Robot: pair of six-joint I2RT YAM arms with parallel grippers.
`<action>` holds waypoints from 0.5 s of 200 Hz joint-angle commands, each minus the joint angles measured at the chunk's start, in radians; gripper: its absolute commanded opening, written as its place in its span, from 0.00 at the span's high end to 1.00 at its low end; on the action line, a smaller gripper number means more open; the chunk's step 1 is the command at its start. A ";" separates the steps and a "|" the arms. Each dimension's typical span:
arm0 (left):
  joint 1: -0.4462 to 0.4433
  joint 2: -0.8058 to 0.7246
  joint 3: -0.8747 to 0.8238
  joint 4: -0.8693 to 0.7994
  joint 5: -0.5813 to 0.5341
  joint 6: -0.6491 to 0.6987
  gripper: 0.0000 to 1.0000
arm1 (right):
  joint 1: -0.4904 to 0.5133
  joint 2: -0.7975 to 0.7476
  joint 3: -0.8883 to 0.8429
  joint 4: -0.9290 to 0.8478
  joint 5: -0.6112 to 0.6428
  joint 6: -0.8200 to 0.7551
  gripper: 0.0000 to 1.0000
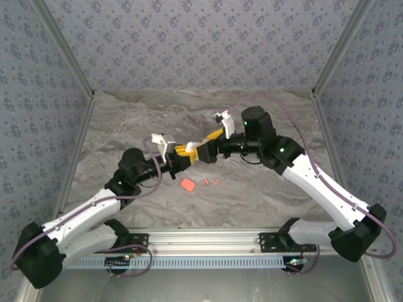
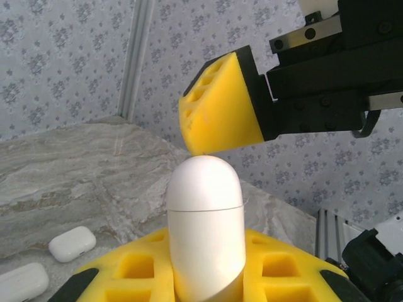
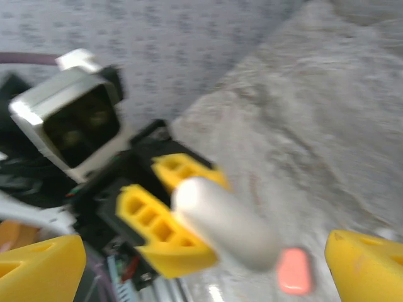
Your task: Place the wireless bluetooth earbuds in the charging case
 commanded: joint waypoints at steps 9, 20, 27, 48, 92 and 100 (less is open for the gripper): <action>0.007 0.041 0.036 -0.061 -0.055 0.003 1.00 | -0.066 -0.110 -0.032 -0.044 0.232 -0.006 0.00; 0.017 0.072 0.039 -0.076 -0.064 -0.011 1.00 | -0.090 -0.149 -0.089 -0.003 0.242 0.013 0.00; 0.027 0.096 0.043 -0.085 -0.066 -0.022 1.00 | -0.103 -0.178 -0.116 0.016 0.245 0.026 0.00; 0.069 0.185 0.065 -0.106 -0.073 -0.070 1.00 | -0.138 -0.244 -0.179 0.036 0.259 0.074 0.00; 0.159 0.444 0.170 -0.129 -0.062 -0.138 1.00 | -0.217 -0.383 -0.347 0.137 0.233 0.222 0.00; 0.173 0.499 0.204 -0.147 -0.057 -0.147 1.00 | -0.227 -0.400 -0.369 0.140 0.231 0.241 0.00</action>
